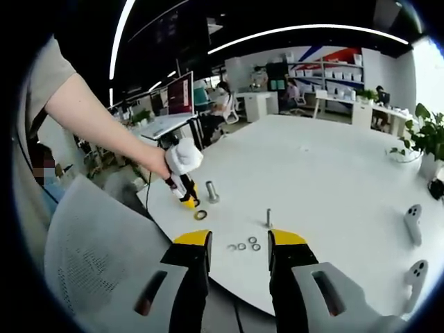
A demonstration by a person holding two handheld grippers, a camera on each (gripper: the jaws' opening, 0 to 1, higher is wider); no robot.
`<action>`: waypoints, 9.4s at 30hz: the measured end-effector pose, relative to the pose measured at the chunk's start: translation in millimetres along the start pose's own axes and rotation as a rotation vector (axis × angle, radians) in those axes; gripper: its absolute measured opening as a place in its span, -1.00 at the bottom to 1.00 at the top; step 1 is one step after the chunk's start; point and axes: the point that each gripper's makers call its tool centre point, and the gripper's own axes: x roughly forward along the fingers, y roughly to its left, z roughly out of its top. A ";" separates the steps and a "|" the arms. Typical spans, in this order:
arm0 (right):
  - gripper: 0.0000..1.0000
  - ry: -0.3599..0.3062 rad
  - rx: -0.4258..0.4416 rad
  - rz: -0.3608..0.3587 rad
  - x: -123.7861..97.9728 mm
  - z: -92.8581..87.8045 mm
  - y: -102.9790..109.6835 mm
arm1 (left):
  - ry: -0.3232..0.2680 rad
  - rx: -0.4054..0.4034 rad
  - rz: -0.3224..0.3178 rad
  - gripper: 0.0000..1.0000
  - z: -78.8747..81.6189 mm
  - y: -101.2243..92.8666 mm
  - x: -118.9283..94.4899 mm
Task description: Place the washer onto the threaded stud by aligning its center hole with the stud, sliding it down to the base, and recovering from edge contact or off-axis alignment until the washer reaches the visible bottom stop.
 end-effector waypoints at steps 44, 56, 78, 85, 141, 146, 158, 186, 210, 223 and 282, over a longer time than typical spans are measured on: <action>-0.33 -0.005 0.001 0.002 -0.6 0.9 1.6 | 0.023 0.019 -0.024 -0.55 -14.7 -5.5 -0.9; -0.33 -0.013 0.006 -0.001 -1.4 2.3 0.5 | 0.017 -0.004 -0.007 -0.56 -14.3 -5.5 -1.3; -0.33 -0.018 0.005 0.001 -1.5 3.2 0.9 | -0.036 -0.030 0.011 -0.56 -14.3 -8.7 -2.1; -0.35 -0.019 0.009 0.003 -1.7 3.2 0.9 | -0.042 -0.060 0.018 -0.58 -14.0 -8.4 -1.9; -0.37 -0.029 0.032 -0.007 -2.6 4.7 -3.4 | -0.240 0.243 0.083 -0.62 38.2 -17.9 -61.3; -0.37 -0.030 0.031 -0.008 -2.7 4.5 -3.5 | -0.267 0.246 0.095 -0.62 50.4 -12.8 -72.2; -0.37 -0.036 0.032 -0.015 -3.6 5.6 -4.9 | -0.248 0.282 0.115 -0.61 71.8 0.8 -70.1; -0.37 -0.043 0.043 -0.021 -4.0 6.3 -7.4 | -0.126 0.334 0.104 -0.61 70.1 6.4 -42.6; -0.38 -0.044 0.049 -0.035 -5.0 6.0 -11.2 | -0.099 0.241 0.068 -0.61 67.4 -1.9 -18.5; -0.38 -0.043 0.051 -0.031 -4.8 5.9 -10.3 | -0.150 0.203 0.069 -0.47 71.4 -2.6 -19.5; -0.44 -0.015 -0.009 0.096 0.6 2.7 19.4 | -0.251 -0.357 0.052 -0.40 -5.9 -74.8 -15.5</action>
